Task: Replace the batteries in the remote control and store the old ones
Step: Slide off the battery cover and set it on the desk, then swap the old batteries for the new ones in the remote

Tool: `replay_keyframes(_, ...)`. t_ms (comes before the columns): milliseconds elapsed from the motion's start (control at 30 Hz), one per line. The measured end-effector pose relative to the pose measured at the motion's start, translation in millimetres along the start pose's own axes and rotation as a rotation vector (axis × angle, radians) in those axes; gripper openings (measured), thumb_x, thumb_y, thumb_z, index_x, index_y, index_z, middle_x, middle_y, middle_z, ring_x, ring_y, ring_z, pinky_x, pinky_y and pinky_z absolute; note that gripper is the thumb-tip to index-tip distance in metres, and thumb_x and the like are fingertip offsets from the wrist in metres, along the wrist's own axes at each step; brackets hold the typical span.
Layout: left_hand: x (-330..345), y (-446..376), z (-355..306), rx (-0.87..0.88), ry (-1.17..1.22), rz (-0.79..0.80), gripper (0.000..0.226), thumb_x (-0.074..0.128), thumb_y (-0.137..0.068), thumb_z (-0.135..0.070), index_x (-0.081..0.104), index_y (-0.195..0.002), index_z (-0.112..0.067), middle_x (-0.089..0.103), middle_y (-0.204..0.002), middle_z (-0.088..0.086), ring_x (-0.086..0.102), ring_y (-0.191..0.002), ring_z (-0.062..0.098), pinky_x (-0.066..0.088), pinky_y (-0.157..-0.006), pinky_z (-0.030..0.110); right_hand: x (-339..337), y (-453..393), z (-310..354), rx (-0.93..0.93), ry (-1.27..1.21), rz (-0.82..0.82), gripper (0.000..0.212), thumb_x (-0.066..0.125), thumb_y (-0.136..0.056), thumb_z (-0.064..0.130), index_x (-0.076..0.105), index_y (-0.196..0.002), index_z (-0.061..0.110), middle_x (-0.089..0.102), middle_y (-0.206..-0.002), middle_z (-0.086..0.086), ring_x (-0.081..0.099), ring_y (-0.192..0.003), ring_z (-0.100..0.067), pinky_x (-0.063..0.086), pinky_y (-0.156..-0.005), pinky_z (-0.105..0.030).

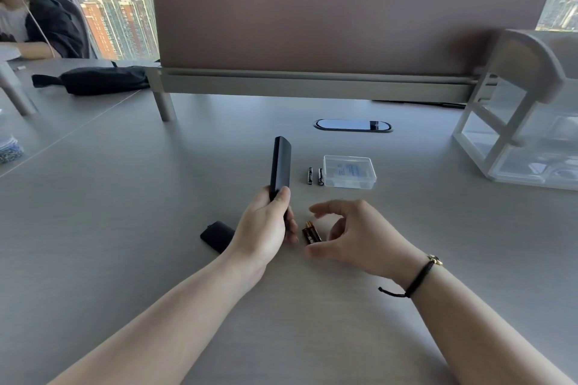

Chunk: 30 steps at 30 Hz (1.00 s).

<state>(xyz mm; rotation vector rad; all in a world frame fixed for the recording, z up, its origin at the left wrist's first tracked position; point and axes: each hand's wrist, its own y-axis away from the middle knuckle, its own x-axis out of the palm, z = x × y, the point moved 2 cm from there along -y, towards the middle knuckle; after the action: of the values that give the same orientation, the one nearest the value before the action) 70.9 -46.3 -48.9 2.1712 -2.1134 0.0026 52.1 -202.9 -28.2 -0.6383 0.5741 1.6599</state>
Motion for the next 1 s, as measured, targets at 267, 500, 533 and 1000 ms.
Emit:
replay_keyframes(267,-1.5,-2.6,2.8,0.014,-0.004,0.014,0.031,0.046,-0.101,-0.031,0.05,-0.08,-0.009,0.054,-0.059,0.006,0.051,-0.058,0.026,0.041,-0.06,0.037,11.0,1.3,1.8,-0.039,-0.062,0.056,0.055,0.085,-0.064,0.02,0.068,-0.116,0.03,0.06,-0.053,0.007,0.048,-0.042,-0.001,0.037,-0.046,-0.012)
replay_keyframes(500,-0.2,1.4,-2.8,0.016,0.006,0.033,0.03,0.044,-0.103,-0.03,0.048,-0.083,-0.008,0.048,-0.066,0.01,0.05,-0.049,0.02,0.039,-0.048,0.031,16.0,1.1,2.9,-0.059,-0.152,0.129,0.052,0.086,-0.064,0.017,0.068,-0.111,0.029,0.064,-0.057,0.002,0.054,-0.046,-0.012,0.044,-0.052,-0.023)
replay_keyframes(533,-0.2,2.3,-3.5,0.02,0.003,0.037,0.03,0.043,-0.103,-0.03,0.049,-0.085,-0.007,0.047,-0.068,0.012,0.049,-0.048,0.019,0.039,-0.047,0.03,16.8,1.3,3.5,-0.067,-0.154,0.13,0.05,0.085,-0.065,0.015,0.069,-0.11,0.028,0.065,-0.056,0.003,0.055,-0.046,-0.012,0.045,-0.053,-0.023)
replay_keyframes(1000,-1.7,1.8,-4.4,-0.005,0.057,0.019,0.029,0.044,-0.103,-0.031,0.052,-0.09,-0.006,0.048,-0.072,0.013,0.045,-0.045,0.021,0.038,-0.045,0.029,20.8,0.4,1.2,-0.082,-0.22,0.108,0.046,0.085,-0.065,0.008,0.068,-0.105,0.024,0.07,-0.077,0.024,0.055,-0.05,-0.01,0.05,-0.05,-0.027)
